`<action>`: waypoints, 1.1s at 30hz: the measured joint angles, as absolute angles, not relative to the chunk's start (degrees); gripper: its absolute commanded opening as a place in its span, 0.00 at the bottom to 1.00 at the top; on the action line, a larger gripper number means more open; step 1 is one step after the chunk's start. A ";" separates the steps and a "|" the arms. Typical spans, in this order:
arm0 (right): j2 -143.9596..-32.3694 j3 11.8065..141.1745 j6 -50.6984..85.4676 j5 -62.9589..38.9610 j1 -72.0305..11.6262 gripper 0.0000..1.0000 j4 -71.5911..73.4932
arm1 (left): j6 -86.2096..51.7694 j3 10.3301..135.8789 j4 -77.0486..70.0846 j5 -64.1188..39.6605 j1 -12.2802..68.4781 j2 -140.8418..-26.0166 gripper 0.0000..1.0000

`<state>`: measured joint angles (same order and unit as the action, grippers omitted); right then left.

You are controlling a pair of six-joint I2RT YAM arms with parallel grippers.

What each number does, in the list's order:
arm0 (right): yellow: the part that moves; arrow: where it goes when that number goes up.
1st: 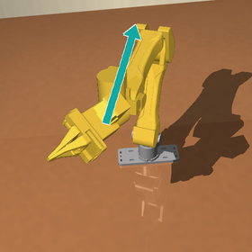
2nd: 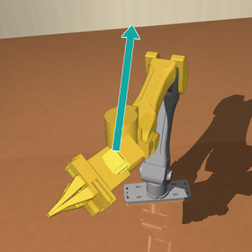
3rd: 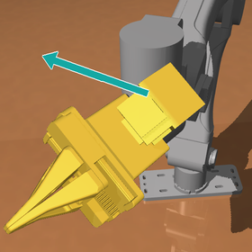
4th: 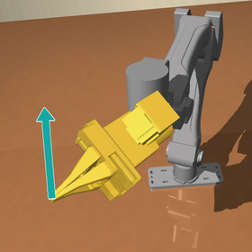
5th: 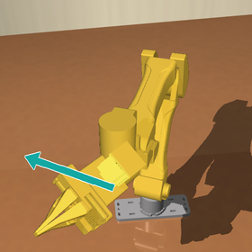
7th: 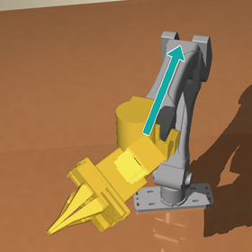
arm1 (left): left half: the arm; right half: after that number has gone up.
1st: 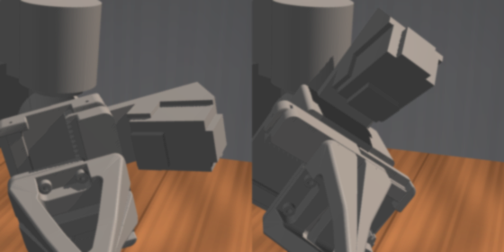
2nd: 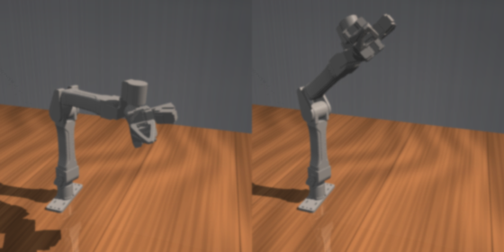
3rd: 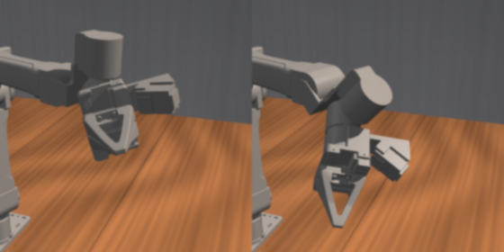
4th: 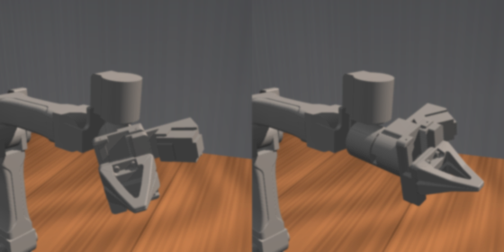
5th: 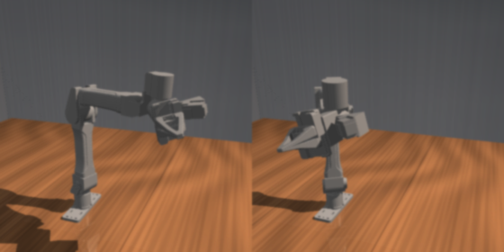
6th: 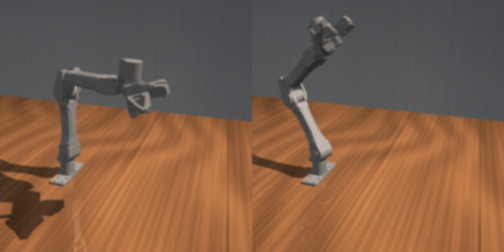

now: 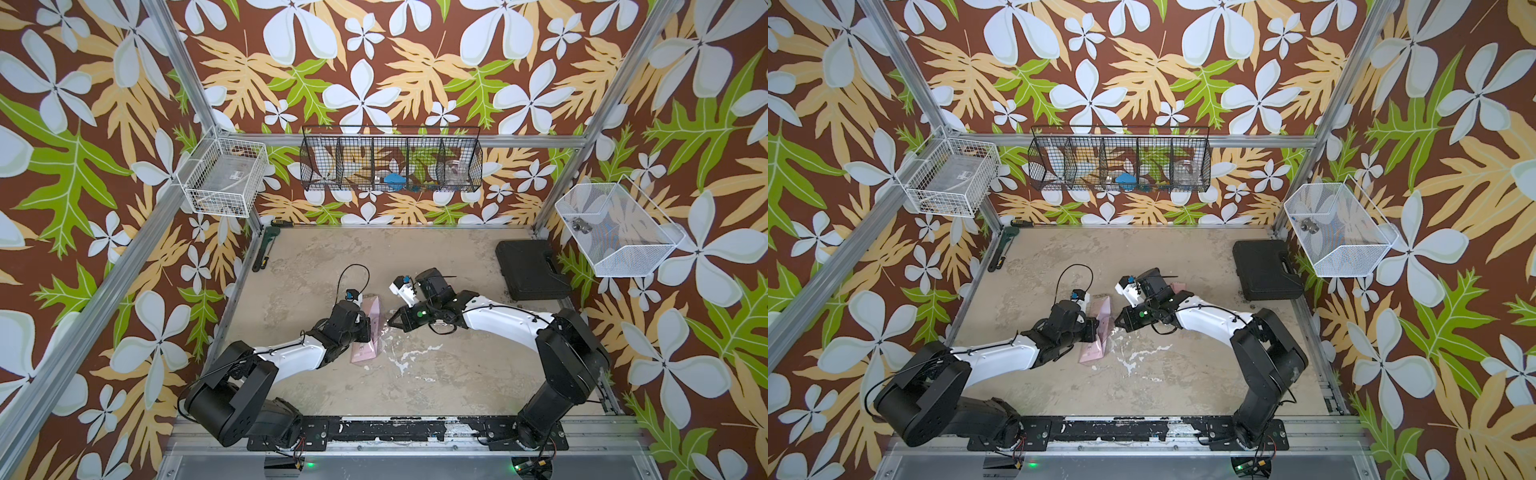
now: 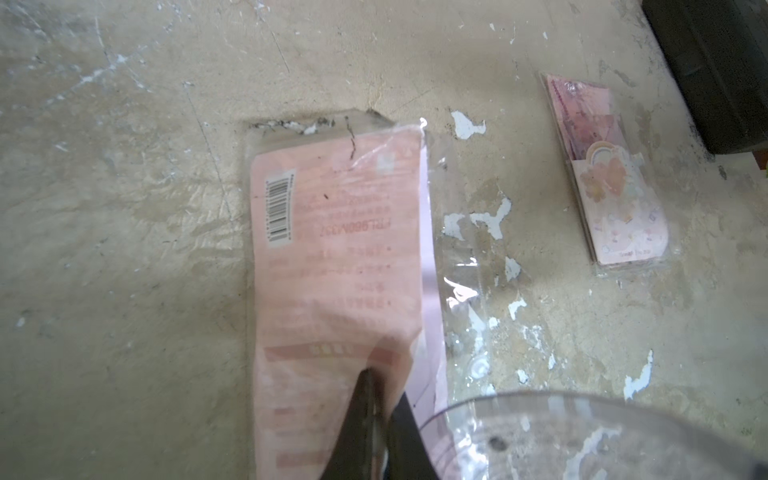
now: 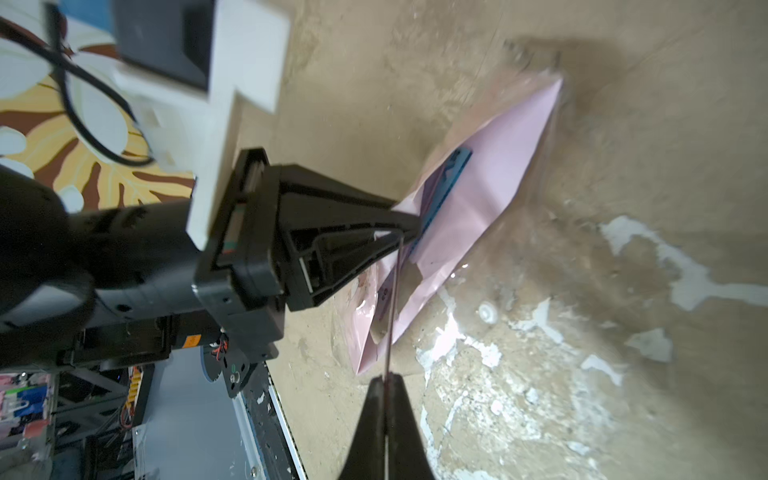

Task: Open the ruler set and take out the ruler
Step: Take out the ruler from the ruler set bag, then place the ruler at the center of the board.

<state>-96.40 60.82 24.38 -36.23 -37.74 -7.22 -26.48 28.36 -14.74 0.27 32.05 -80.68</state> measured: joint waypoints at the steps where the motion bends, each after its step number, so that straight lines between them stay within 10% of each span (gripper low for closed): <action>1: -95.72 60.88 24.40 -36.47 -36.80 0.00 -7.14 | -26.48 28.40 -14.63 0.43 32.05 -80.58 0.00; 12: -97.73 58.83 31.88 -38.59 -23.14 0.00 3.36 | -25.26 29.34 -11.62 1.48 32.05 -79.13 0.00; 33: -111.24 58.63 45.06 -35.62 -22.28 0.00 19.40 | -23.99 28.38 -8.40 5.54 32.05 -76.60 0.00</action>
<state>-111.24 58.63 45.06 -35.62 -22.28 19.40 -23.99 28.38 -8.40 5.54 32.05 -76.60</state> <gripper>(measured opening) 0.049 0.079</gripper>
